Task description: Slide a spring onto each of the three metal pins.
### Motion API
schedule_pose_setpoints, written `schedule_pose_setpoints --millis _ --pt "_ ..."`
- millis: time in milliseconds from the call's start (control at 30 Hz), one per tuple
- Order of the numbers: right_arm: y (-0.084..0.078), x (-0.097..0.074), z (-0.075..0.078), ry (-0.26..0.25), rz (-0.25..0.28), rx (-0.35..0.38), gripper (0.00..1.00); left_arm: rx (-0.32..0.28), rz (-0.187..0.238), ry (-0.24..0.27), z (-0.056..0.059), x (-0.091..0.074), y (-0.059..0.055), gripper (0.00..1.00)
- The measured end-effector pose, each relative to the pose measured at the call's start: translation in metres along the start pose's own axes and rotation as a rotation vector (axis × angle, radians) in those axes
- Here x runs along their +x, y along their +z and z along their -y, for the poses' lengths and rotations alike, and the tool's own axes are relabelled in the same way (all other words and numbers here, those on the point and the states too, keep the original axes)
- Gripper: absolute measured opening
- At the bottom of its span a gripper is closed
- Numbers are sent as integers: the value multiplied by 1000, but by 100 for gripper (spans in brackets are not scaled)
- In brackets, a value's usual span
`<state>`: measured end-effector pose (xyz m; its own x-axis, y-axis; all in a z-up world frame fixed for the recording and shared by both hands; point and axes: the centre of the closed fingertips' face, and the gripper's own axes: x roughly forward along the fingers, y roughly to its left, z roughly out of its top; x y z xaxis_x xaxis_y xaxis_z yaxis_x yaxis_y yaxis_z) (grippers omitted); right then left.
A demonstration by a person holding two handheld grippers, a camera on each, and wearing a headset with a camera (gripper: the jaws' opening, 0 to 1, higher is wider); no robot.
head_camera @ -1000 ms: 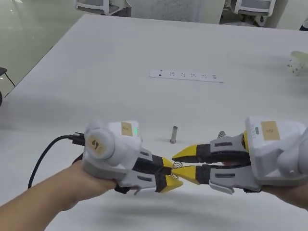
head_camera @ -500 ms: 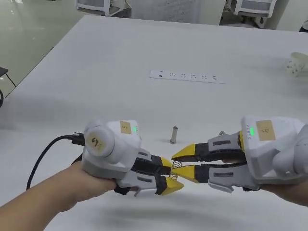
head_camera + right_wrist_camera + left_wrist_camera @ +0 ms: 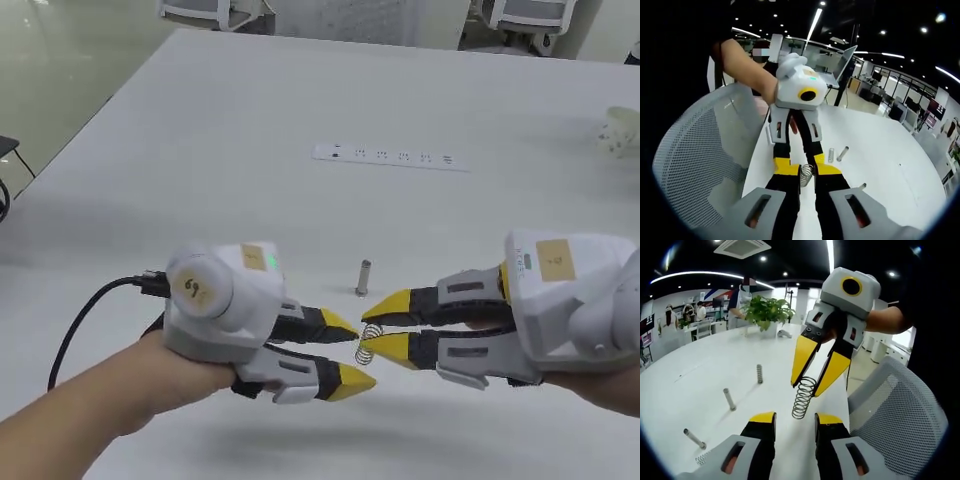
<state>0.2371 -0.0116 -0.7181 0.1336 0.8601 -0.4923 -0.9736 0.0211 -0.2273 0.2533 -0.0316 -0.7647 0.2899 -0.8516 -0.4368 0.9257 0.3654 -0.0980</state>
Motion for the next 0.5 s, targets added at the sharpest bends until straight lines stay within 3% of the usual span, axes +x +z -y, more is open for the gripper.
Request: schedule_pose_setpoints --millis 500 --pt "-2 0 8 -31 -4 3 7 -32 18 87 -19 -19 -3 44"
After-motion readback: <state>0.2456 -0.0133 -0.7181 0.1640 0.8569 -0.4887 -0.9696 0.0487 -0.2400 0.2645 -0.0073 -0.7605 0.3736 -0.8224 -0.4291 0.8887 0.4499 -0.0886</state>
